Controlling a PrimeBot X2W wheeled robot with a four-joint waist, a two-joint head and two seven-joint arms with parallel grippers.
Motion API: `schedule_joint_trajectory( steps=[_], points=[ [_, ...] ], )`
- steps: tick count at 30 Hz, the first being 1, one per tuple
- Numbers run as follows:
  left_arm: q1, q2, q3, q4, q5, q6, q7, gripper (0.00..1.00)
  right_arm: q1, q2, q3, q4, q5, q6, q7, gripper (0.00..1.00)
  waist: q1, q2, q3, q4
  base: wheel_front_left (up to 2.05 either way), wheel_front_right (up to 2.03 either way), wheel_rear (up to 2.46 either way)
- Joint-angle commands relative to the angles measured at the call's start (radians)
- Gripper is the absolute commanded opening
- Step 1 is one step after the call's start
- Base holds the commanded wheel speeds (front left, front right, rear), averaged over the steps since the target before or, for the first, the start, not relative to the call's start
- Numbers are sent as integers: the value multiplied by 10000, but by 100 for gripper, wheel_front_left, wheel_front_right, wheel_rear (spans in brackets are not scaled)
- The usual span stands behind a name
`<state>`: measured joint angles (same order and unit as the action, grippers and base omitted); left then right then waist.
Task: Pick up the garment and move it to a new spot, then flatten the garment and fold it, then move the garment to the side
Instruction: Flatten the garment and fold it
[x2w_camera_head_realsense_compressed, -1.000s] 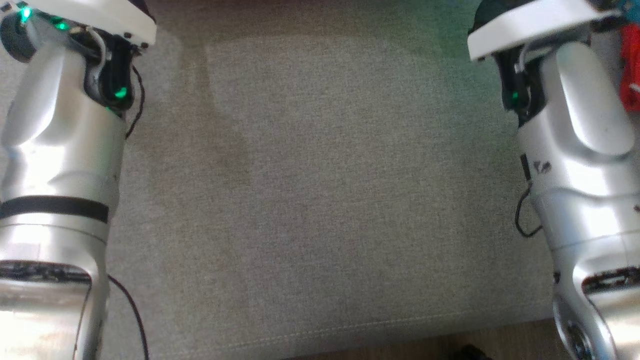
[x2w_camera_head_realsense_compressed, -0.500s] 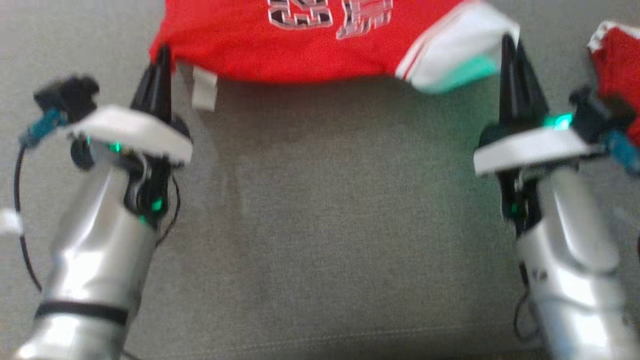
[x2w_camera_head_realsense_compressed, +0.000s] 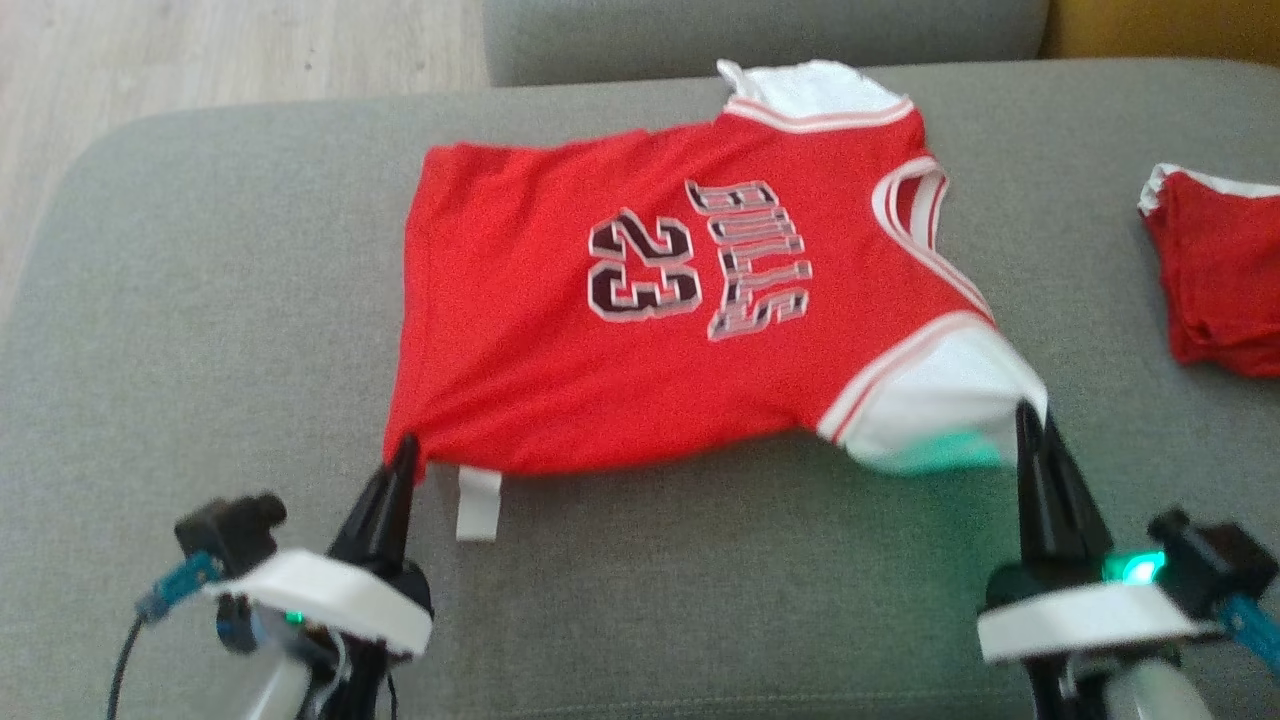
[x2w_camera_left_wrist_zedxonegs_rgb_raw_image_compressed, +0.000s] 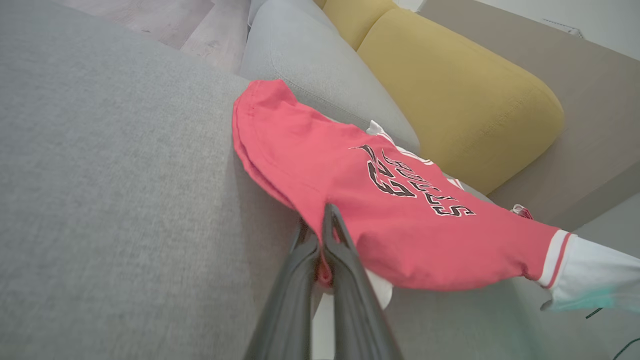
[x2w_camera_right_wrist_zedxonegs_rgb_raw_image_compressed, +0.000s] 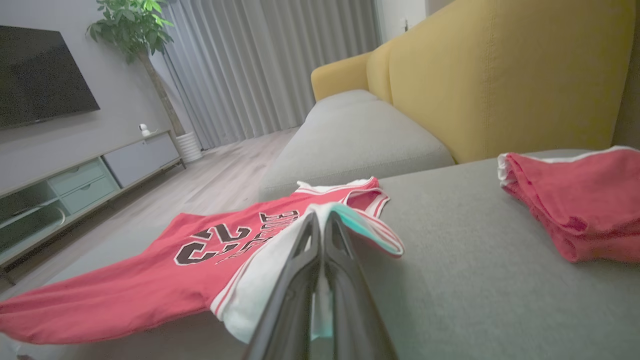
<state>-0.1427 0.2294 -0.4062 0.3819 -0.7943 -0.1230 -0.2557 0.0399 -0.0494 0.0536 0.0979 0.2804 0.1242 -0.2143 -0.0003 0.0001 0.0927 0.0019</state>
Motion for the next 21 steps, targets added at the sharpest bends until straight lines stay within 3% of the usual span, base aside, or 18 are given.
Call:
schedule_joint_trajectory(
  steps=[1, 10, 21],
  points=[
    [-116, 234, 352, -522, 70, 53, -60, 0, 204, -9, 149, -734, 32, 65, 183, 0, 3, -1, -157, 28, 0, 0, 0],
    [1276, 228, 288, -1430, -293, 396, 220, 0, 2041, -9, -1, -2154, 189, 65, 1214, 0, 3, -1, -484, -37, 0, 0, 0],
    [1344, -306, 452, -908, -1218, 417, 521, 0, 1501, -9, 137, -595, 336, 65, 1126, 0, 3, -1, -385, 56, 0, 0, 0]
  ],
)
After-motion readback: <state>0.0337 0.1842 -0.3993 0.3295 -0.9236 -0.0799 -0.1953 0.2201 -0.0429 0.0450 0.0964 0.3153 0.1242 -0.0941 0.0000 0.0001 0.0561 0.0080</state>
